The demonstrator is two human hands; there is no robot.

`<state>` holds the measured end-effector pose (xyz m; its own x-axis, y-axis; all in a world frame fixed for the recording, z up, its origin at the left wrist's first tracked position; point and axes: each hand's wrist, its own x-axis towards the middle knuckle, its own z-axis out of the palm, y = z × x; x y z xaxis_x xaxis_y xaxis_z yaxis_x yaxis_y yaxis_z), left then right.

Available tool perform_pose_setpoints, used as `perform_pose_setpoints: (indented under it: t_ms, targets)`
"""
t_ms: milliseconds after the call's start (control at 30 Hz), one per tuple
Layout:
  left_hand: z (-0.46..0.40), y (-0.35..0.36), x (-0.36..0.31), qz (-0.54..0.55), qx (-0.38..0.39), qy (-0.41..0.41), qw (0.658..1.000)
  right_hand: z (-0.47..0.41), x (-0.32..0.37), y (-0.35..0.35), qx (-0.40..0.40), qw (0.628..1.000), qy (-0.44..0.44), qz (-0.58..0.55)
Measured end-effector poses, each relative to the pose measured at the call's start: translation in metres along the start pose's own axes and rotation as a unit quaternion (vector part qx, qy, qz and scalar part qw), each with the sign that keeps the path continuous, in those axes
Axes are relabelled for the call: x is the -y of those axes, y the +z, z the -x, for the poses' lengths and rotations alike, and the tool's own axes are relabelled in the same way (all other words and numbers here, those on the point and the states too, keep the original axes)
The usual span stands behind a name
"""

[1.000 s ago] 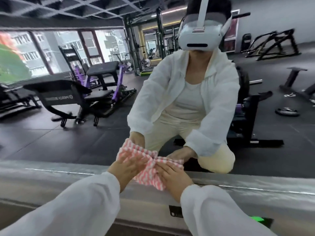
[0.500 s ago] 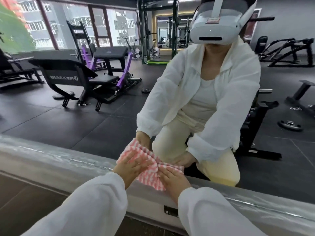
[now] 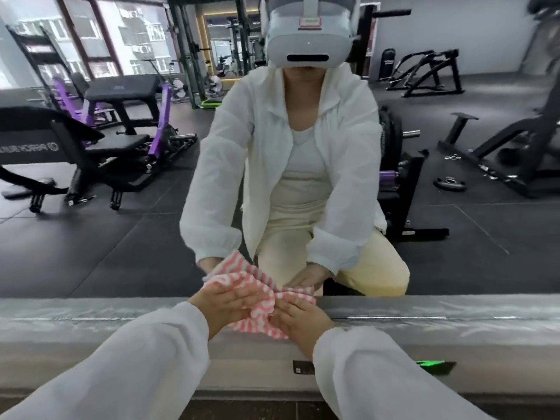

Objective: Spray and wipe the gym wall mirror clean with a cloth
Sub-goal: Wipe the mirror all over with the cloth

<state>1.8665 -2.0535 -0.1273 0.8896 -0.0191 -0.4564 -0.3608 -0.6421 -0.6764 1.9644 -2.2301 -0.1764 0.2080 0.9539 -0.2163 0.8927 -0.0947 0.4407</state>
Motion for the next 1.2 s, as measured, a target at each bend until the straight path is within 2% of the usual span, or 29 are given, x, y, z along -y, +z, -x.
perform_pose_setpoints:
  t_ms: [167,467,700,833,900,967,1000,1033,1100,1167,1200]
  targets:
    - [-0.002,0.003,0.003,-0.033,-0.005,0.058,0.998,-0.001,0.003,-0.004,0.006,1.0,0.014,-0.017]
    - [-0.016,0.012,0.0,-0.044,-0.01,0.074,0.996,0.003,0.004,-0.015,0.048,0.998,0.029,0.011]
    - [-0.03,-0.016,-0.036,-0.001,-0.049,0.0,0.999,0.04,-0.012,0.004,0.063,0.997,0.015,0.034]
    - [-0.044,-0.054,-0.054,-0.032,-0.061,-0.029,0.997,0.072,-0.035,0.031,0.044,0.998,0.002,0.055]
    - [-0.054,-0.079,-0.07,-0.008,-0.08,-0.036,0.996,0.095,-0.05,0.042,0.047,0.997,0.005,0.06]
    - [-0.066,-0.091,-0.084,0.021,-0.093,-0.04,0.995,0.115,-0.065,0.06,0.001,0.998,0.02,0.059]
    - [-0.07,-0.102,-0.088,0.04,-0.131,-0.044,0.99,0.127,-0.071,0.068,-0.029,0.997,0.038,0.065]
    - [-0.077,-0.112,-0.093,0.069,-0.214,-0.051,0.973,0.138,-0.079,0.075,-0.059,0.994,0.062,0.069]
    - [-0.085,-0.133,-0.1,0.123,-0.219,-0.085,0.964,0.157,-0.094,0.08,-0.093,0.99,0.097,0.048]
    - [-0.098,-0.152,-0.105,0.098,-0.184,-0.14,0.968,0.174,-0.114,0.076,-0.163,0.977,0.129,0.047]
    - [-0.099,-0.157,-0.103,0.126,-0.22,-0.158,0.954,0.175,-0.121,0.062,-0.216,0.965,0.141,0.044]
